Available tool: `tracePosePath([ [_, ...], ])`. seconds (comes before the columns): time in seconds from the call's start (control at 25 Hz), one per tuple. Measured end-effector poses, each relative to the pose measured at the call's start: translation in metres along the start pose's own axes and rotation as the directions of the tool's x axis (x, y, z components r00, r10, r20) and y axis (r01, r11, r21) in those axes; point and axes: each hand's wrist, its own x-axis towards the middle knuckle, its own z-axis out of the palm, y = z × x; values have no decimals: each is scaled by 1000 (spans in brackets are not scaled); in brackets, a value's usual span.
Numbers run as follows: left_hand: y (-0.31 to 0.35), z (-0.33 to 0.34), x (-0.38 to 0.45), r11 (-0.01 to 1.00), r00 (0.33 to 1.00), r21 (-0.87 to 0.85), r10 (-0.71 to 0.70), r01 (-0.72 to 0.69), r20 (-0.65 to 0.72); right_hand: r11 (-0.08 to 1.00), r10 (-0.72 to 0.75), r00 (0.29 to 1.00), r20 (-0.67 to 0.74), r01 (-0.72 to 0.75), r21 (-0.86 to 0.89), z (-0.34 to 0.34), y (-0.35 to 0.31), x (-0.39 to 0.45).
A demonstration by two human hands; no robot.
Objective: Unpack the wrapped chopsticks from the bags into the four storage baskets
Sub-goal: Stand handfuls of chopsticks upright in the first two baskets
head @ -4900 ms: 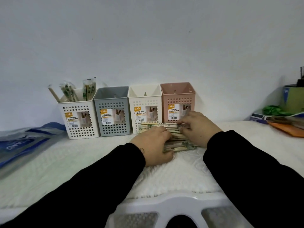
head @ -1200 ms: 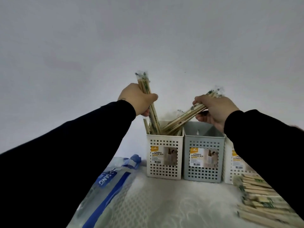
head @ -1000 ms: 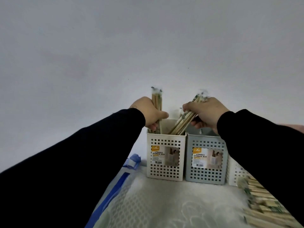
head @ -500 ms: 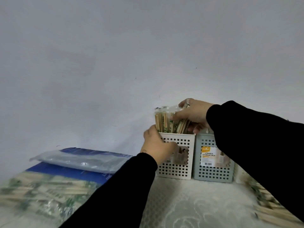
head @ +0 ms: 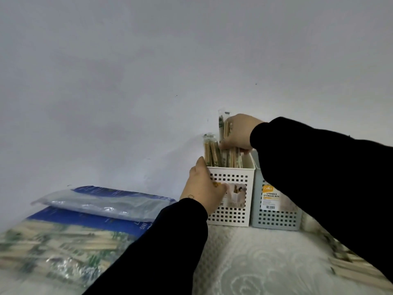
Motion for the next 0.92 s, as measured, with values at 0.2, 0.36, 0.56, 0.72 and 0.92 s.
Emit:
tracePosePath([
  [0.2,-1,2,0,1000,1000,29,7,-7,-17,995,-27,976,-216,47,87,0,8,-5],
  [0.36,-1,3,-1,999,1000,51,15,-14,-20,917,-334,941,-62,309,-253,37,13,-11],
  [0.56,-1,2,-4,997,999,79,-3,7,-47,934,-348,925,-153,355,22,21,39,-17],
  [0.72,28,-6,-25,957,944,273,173,-94,-282,971,-228,959,-170,236,32,0,106,-61],
  [0.92,84,18,-53,832,908,478,392,-282,-145,998,-13,997,-71,8,-64,-4,220,-135],
])
